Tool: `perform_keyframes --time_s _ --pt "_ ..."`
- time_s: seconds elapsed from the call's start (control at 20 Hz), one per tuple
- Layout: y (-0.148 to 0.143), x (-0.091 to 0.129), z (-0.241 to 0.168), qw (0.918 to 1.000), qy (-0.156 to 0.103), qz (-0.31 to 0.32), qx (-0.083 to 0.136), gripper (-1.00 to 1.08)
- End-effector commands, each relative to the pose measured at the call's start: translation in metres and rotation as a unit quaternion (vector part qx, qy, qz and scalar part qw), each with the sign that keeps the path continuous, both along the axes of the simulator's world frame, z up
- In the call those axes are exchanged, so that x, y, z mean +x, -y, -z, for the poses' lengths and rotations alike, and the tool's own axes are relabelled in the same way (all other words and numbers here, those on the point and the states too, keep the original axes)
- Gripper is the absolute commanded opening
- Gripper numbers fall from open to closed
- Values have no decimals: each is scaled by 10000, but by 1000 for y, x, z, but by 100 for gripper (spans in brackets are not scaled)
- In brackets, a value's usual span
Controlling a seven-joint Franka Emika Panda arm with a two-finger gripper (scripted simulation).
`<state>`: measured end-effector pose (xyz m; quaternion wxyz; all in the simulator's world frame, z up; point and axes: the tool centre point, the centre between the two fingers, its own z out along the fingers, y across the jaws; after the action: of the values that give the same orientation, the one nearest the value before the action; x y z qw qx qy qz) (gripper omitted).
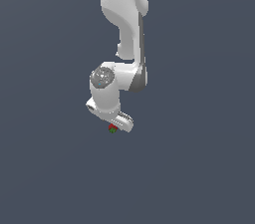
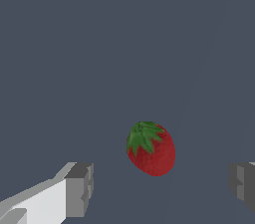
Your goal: Pick up the object and move it to a goal position.
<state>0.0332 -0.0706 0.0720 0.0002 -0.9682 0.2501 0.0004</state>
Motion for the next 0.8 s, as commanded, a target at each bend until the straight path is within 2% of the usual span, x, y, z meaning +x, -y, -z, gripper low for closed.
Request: perform_keyframes --time_s 0.0,0.4,0.7,0.75 --pt "0 0 4 10000 -2 1 0 100" --pt "0 -1 41 10000 2 23 -2 100" --pt "0 0 49 10000 3 25 -3 100" --pt "0 0 49 10000 3 25 -3 -100"
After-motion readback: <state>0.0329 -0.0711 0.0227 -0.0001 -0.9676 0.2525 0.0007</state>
